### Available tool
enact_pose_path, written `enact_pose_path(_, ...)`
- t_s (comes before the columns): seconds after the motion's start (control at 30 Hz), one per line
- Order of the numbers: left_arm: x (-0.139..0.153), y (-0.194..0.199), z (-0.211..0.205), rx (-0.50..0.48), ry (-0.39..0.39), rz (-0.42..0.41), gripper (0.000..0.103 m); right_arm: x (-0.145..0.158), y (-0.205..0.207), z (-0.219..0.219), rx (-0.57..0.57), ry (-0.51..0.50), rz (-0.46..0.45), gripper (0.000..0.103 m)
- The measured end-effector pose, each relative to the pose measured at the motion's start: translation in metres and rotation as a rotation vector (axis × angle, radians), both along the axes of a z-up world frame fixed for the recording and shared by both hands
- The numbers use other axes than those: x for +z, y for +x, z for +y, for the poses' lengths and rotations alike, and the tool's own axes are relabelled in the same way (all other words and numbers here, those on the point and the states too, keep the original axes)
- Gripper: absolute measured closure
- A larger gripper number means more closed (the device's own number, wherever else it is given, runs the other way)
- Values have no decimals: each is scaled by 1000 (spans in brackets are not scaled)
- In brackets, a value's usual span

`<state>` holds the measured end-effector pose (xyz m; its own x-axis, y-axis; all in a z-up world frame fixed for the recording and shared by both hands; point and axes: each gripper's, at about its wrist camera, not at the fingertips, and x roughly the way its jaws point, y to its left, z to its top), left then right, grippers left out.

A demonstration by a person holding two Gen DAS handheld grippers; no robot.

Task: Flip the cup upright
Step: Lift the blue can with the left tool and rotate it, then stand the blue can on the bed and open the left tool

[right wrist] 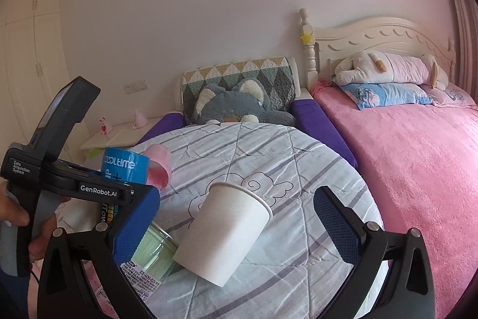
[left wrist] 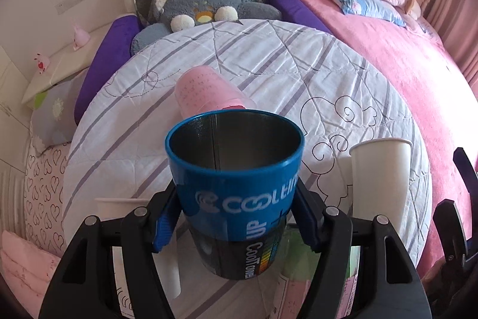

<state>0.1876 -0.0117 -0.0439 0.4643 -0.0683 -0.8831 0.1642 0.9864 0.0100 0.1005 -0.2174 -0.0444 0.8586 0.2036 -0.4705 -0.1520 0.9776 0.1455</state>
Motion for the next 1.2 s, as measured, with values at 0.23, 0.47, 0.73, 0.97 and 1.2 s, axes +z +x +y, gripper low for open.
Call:
enact_pose_path(0.23, 15, -16, 18, 28, -28, -41, 35, 8, -10, 9, 1, -6, -15, 0)
enact_pose_path(0.47, 40, -53, 33, 20, -24, -85, 35, 18, -23, 20, 15, -17, -34, 0)
enact_pose_path(0.73, 45, -115, 57, 21, -1, -55, 35, 33, -48, 40, 55, -4, -67, 0)
enact_pose_path(0.97, 21, -154, 59, -28, 5, 38, 35, 39, -69, 59, 95, -8, -73, 0)
enact_pose_path(1.2, -5, -151, 43, -67, -2, 78, 35, 38, -76, 59, 95, 19, -37, 0)
